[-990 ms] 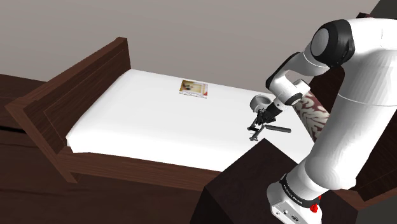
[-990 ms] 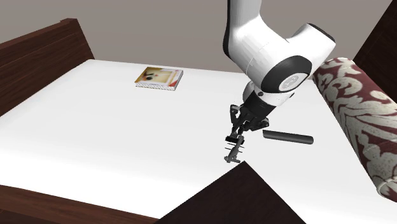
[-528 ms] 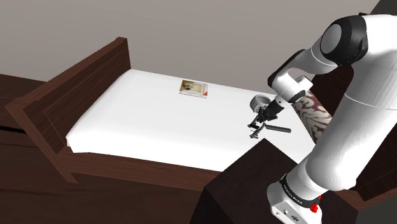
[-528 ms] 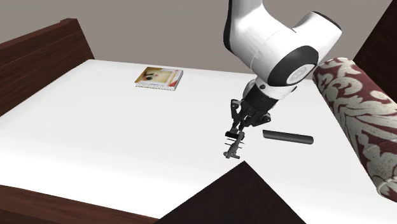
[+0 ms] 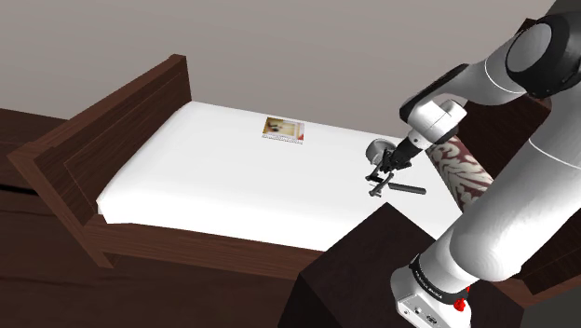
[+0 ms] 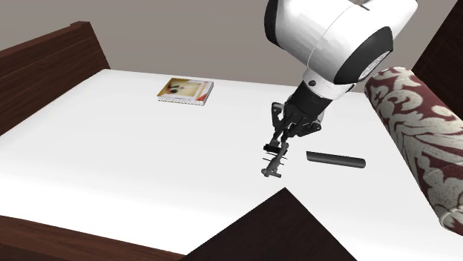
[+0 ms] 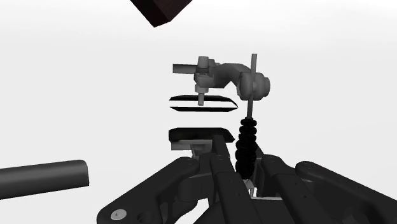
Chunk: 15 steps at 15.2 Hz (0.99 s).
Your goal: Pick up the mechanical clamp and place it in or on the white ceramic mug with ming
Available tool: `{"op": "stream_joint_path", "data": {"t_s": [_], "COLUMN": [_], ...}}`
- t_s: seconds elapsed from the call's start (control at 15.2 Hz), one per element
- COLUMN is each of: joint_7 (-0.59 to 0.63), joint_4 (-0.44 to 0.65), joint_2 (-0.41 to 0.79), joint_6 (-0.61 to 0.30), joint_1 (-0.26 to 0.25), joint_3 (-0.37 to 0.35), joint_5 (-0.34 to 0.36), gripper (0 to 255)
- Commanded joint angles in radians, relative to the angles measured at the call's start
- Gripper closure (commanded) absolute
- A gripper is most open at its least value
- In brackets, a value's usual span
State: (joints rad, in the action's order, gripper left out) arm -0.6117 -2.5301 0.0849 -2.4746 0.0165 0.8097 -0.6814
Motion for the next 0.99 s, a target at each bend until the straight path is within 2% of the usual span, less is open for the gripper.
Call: {"op": "stream_joint_path", "data": {"t_s": [0.0, 0.46, 0.92], "joint_7": [0.047, 0.211, 0.337], "joint_4": [0.000, -0.004, 0.012], "joint_2": [-0.036, -0.171, -0.281], "joint_6": [0.009, 0.050, 0.121], "joint_1": [-0.005, 0.008, 0.050], "joint_3": [0.013, 0.019, -0.015], "joint_5": [0.059, 0.257, 0.400], "gripper": [255, 255, 255]}}
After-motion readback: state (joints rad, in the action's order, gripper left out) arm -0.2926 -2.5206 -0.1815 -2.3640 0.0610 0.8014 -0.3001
